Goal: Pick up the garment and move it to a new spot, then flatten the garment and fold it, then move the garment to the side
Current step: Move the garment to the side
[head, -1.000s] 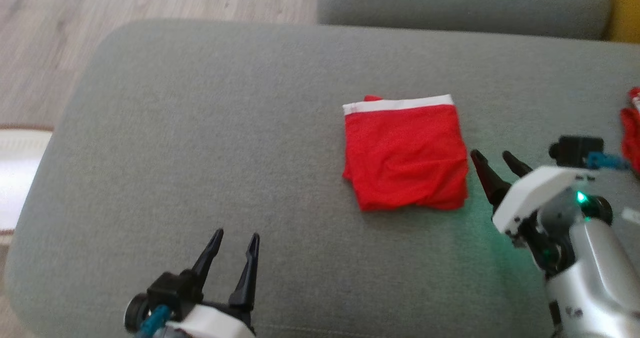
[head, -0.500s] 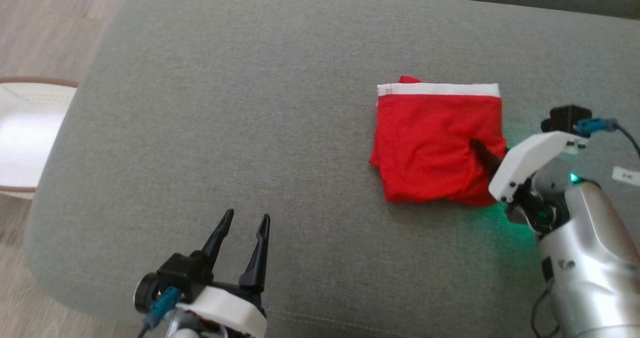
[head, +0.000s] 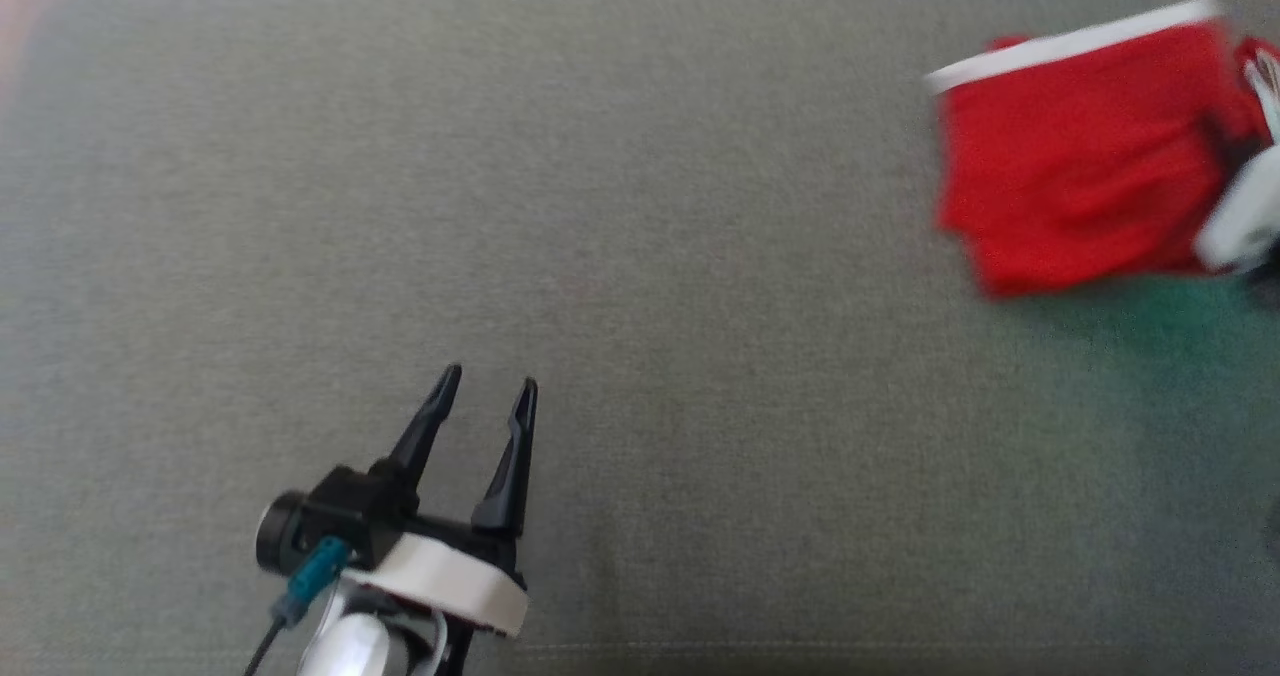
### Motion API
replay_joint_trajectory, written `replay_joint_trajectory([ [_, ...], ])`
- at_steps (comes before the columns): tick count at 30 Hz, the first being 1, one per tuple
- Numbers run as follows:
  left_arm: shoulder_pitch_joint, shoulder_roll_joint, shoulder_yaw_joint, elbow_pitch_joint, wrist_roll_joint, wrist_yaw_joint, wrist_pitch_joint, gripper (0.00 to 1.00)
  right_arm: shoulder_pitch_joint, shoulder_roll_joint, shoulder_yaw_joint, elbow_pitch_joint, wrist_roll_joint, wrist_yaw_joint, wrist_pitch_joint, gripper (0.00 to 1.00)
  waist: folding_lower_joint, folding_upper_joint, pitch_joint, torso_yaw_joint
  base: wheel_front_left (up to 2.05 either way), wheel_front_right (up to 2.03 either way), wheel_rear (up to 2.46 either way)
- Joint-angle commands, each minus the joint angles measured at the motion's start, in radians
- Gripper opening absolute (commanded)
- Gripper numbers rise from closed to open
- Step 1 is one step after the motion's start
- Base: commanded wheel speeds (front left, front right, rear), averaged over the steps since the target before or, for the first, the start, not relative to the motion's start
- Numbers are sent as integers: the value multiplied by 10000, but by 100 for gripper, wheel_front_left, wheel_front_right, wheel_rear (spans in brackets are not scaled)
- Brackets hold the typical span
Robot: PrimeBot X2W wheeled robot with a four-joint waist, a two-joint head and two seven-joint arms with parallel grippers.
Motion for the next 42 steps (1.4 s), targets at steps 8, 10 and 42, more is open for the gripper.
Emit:
replay_joint_trajectory([
  [8,-400,-41,263,-435,280,-130,-124,100,-1045,-2107,-1072,-28,-954,-7,870,0,-1,0,791,-167,0,0,0],
  [10,-338,-41,346,-448,329,-120,-124,100,-1084,-2500,-1227,117,-1089,-7,1065,0,-1,0,838,-89,0,0,0],
  [42,380,-41,1053,-289,-231,660,-124,100,1440,102,-2179,-1949,-4929,-7,-4268,100,-1,0,-1358,-113,0,0,0],
])
